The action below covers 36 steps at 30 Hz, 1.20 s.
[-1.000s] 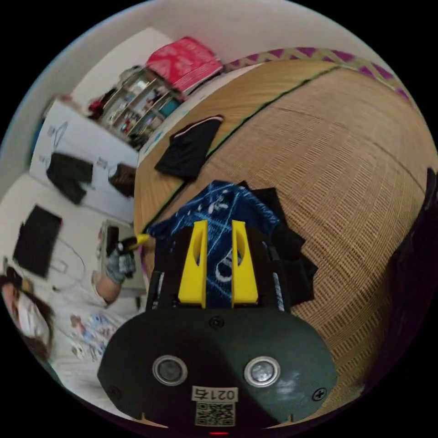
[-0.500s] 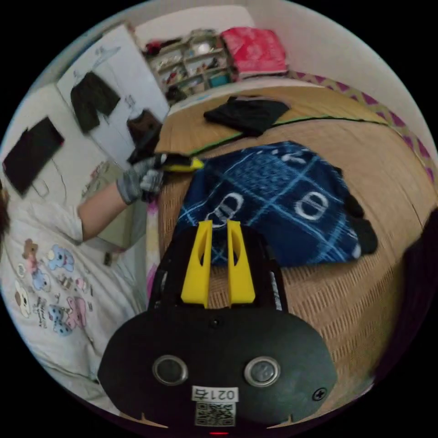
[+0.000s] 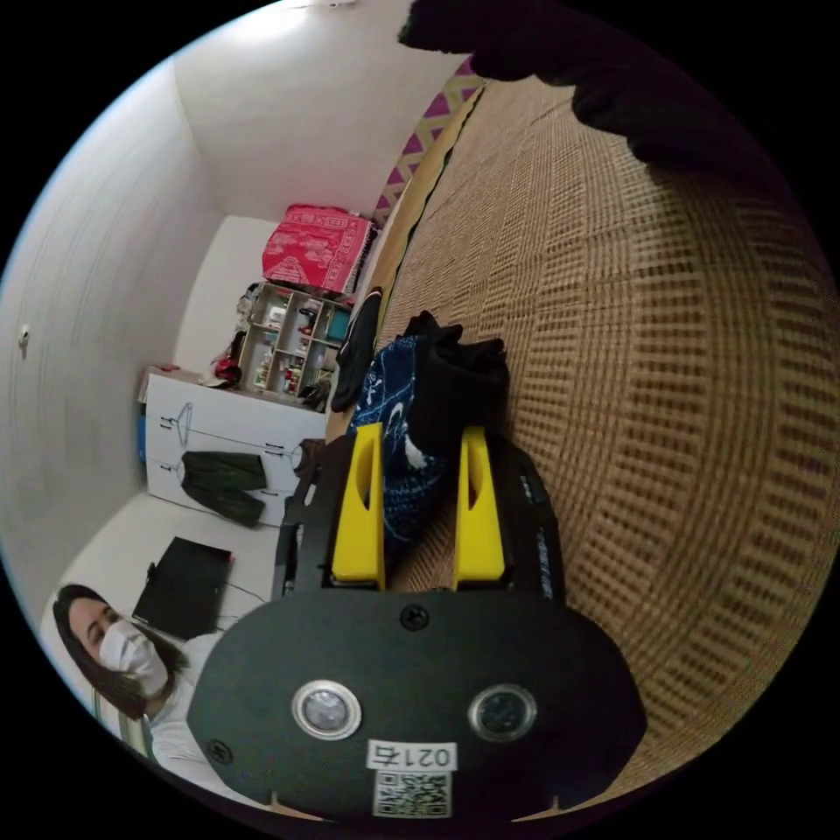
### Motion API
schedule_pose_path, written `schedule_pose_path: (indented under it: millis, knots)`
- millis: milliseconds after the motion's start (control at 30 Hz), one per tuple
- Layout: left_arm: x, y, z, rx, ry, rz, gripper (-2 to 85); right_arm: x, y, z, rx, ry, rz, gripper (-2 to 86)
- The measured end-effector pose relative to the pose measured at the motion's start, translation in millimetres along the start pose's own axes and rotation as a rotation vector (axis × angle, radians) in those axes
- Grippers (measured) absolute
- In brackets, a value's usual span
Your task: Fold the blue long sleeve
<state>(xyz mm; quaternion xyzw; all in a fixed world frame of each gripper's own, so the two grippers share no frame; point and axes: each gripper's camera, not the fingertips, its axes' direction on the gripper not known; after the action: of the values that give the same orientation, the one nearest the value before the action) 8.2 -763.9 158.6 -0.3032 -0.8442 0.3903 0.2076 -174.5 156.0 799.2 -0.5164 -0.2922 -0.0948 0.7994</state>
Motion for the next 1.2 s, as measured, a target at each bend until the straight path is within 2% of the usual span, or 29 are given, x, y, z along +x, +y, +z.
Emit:
schedule_pose_path:
  millis: [100, 167, 500, 700, 933, 1000, 1067, 1133, 1200]
  knots:
    - [-1.8, -11.4, 14.4, -0.012, 0.038, -0.039, 8.5, 9.7, -14.9, 14.1, -0.039, -0.04, 0.01, 8.0]
    - [-4.8, -13.8, 27.3, -0.03, 0.054, -0.049, 1.5, 13.0, -19.5, 19.4, -0.057, -0.037, 0.029, 6.6]
    - [47.2, -17.9, 27.5, -0.067, 0.077, 0.103, -0.9, -43.0, -2.8, -16.7, -0.097, 0.076, -0.117, 5.5]
    - [170.7, -60.7, 57.7, -0.116, 0.125, 0.365, -0.9, -119.3, -23.1, -111.8, 0.01, 0.138, -0.261, 5.3]
    - [342.0, -116.6, 184.7, -0.184, 0.157, 0.636, -0.3, -180.3, -32.4, -265.4, 0.316, 0.319, -0.345, 5.5]
    - [373.1, -130.1, 225.8, -0.194, 0.161, 0.68, 0.6, -169.8, -32.6, -303.8, 0.425, 0.371, -0.31, 6.0]
    - [390.5, -145.9, 281.3, -0.216, 0.069, 0.672, 4.3, -149.8, -33.4, -317.4, 0.484, 0.42, -0.284, 7.9]
    - [378.0, -153.6, 316.1, -0.256, -0.058, 0.593, 6.8, -112.0, -38.6, -319.5, 0.486, 0.51, -0.119, 12.4]
    - [355.3, -151.6, 334.6, -0.305, -0.086, 0.542, 7.3, -53.0, -39.7, -305.9, 0.363, 0.654, 0.122, 16.4]
